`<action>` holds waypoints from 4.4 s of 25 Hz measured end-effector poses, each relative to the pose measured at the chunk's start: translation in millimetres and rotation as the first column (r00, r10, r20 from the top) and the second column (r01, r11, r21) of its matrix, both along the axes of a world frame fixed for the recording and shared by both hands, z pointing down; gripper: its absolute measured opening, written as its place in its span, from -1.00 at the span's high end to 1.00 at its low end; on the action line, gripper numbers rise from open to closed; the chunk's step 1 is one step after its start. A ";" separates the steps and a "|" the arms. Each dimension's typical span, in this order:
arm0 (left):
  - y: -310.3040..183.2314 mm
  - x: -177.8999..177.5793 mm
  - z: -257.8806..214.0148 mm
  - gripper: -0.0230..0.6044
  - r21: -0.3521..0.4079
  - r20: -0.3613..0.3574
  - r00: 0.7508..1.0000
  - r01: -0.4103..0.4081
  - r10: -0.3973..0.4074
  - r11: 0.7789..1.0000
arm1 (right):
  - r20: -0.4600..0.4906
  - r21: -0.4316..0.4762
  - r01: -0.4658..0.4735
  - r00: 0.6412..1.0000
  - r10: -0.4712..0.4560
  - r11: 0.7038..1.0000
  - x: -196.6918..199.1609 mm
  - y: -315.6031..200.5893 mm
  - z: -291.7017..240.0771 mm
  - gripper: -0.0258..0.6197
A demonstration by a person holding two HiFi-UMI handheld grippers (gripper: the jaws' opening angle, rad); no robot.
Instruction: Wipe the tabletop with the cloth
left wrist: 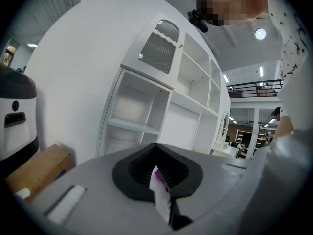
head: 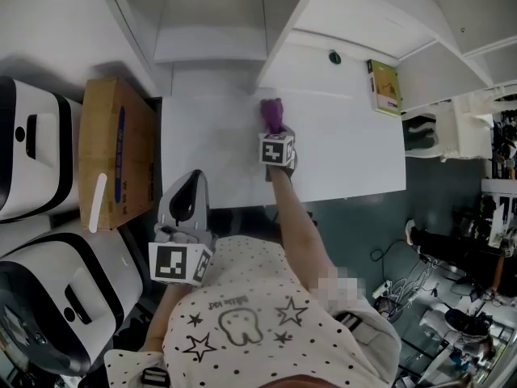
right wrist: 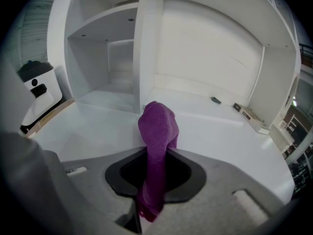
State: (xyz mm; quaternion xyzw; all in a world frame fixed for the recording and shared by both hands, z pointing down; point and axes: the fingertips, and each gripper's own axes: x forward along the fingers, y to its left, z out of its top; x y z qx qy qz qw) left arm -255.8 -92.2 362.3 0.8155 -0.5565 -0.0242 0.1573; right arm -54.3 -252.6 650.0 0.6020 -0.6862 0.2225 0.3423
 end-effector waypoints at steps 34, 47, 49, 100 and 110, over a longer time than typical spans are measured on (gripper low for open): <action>5.0 -22.0 -4.2 0.95 0.019 -0.014 1.000 0.025 -0.025 0.999 | 0.009 0.000 0.102 0.995 -0.102 0.995 -71.5 -1.4 -0.9 0.72; 5.1 -24.7 -4.9 0.95 0.019 -0.018 0.999 0.027 -0.026 0.999 | 0.020 -0.023 0.166 0.986 -0.165 0.986 -111.1 6.0 3.5 0.72; 4.7 -25.8 -5.1 0.95 0.020 -0.019 0.999 0.028 -0.028 0.999 | 0.022 -0.024 0.174 0.985 -0.173 0.985 -116.3 6.0 3.0 0.72; 23.0 -72.8 5.3 0.95 -0.029 0.014 0.986 0.166 -0.165 0.986 | 0.132 -0.009 0.411 0.904 -0.407 0.911 -263.7 24.2 1.5 0.72; 22.6 -86.9 6.5 0.95 -0.034 0.025 0.978 0.208 -0.207 0.978 | 0.153 0.003 0.458 0.878 -0.453 0.889 -290.7 27.5 0.4 0.72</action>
